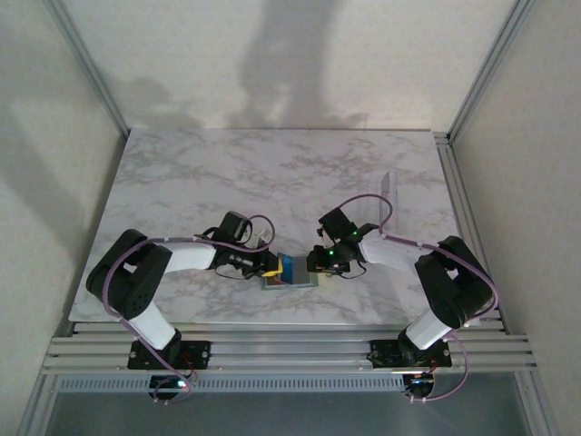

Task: Put the credit cards into the card holder

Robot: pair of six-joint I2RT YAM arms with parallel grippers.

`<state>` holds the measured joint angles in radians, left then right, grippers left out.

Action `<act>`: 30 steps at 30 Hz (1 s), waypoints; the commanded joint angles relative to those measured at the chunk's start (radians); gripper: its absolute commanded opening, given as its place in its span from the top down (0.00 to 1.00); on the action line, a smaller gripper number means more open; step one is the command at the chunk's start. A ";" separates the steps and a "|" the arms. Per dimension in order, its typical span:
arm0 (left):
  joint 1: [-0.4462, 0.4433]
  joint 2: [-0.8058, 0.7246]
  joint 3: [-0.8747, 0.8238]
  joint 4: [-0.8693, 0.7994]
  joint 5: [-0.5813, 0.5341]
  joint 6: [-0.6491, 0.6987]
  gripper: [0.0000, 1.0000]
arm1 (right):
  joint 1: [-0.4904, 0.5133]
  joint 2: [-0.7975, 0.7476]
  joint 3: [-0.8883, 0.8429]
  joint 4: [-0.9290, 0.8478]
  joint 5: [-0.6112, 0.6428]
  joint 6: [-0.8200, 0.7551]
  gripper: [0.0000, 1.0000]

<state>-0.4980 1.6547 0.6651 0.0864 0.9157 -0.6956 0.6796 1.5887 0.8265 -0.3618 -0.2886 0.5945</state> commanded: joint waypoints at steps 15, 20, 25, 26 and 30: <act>-0.048 -0.045 -0.053 0.118 -0.137 -0.085 1.00 | 0.006 -0.074 -0.029 -0.029 0.024 -0.002 0.56; -0.066 -0.035 -0.065 0.151 -0.140 -0.118 0.99 | 0.006 -0.077 -0.029 -0.026 0.019 0.000 0.55; -0.083 -0.021 -0.071 0.175 -0.146 -0.140 0.95 | 0.006 -0.089 -0.033 -0.025 0.019 -0.002 0.55; -0.086 -0.020 -0.071 0.176 -0.149 -0.142 0.93 | 0.006 -0.092 -0.033 -0.025 0.021 -0.002 0.56; -0.089 -0.033 -0.055 0.138 -0.173 -0.132 0.82 | 0.006 -0.111 -0.034 -0.033 0.036 -0.011 0.56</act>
<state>-0.5785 1.6287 0.6067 0.2417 0.7818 -0.8276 0.6796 1.5082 0.8062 -0.3634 -0.2798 0.5941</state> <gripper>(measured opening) 0.167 0.443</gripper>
